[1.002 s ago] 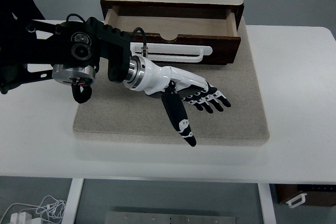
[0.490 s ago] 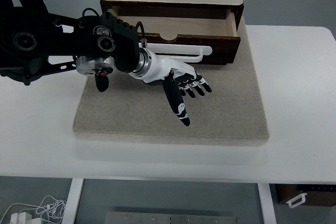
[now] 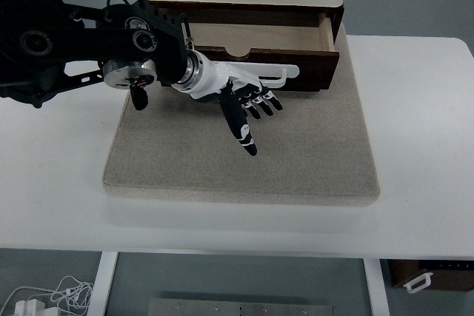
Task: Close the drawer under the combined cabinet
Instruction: 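Press the left hand against the drawer front and push it toward the cabinet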
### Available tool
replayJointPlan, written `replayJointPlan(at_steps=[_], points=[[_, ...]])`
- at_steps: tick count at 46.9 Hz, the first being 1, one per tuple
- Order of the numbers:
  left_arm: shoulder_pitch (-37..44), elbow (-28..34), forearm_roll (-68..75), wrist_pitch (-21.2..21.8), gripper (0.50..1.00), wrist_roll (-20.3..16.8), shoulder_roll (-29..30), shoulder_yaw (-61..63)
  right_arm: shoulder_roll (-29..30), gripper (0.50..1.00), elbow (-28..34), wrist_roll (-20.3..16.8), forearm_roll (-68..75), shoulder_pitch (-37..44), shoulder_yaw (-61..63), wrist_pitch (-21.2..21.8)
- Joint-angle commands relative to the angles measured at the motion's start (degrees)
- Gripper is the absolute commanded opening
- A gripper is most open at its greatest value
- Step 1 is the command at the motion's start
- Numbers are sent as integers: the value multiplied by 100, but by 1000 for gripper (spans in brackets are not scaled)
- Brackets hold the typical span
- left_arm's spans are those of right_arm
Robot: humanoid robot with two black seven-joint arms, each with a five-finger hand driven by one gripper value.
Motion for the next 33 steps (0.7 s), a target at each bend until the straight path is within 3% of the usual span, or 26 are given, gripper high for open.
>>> replayJointPlan(at_steps=[1, 33], points=[[11, 131, 1, 1, 1000, -1, -9, 1, 0, 952, -1, 0, 0, 0, 0, 8], [28, 1177, 10, -342, 1000, -9, -17, -52, 0, 952, -1, 0, 0, 0, 0, -1]])
